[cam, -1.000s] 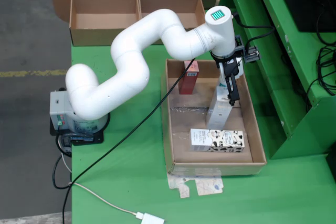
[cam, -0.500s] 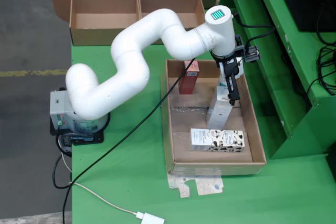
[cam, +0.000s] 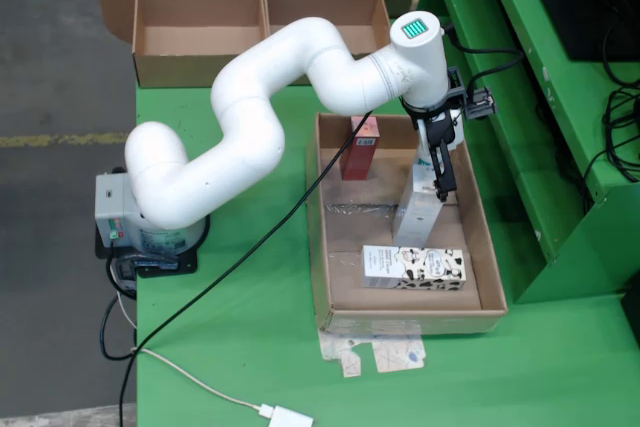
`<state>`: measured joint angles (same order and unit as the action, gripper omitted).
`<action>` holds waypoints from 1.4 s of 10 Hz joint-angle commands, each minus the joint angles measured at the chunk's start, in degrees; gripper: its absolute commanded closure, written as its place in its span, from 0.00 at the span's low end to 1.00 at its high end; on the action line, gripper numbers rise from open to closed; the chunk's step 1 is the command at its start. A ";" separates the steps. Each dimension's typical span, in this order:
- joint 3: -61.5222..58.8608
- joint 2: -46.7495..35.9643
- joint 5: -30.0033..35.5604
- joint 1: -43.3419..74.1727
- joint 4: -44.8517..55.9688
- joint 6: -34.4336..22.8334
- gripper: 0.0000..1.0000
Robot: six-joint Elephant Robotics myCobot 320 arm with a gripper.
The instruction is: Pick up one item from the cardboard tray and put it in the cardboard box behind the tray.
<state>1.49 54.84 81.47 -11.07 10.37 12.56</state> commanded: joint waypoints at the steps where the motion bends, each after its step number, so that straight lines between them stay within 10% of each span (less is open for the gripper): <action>1: -1.49 -1.63 -0.08 -0.29 -0.74 0.11 0.00; 14: -1.49 1.37 2.83 1.81 3.42 1.40 0.00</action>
<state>1.49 57.91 84.11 -10.37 14.58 13.88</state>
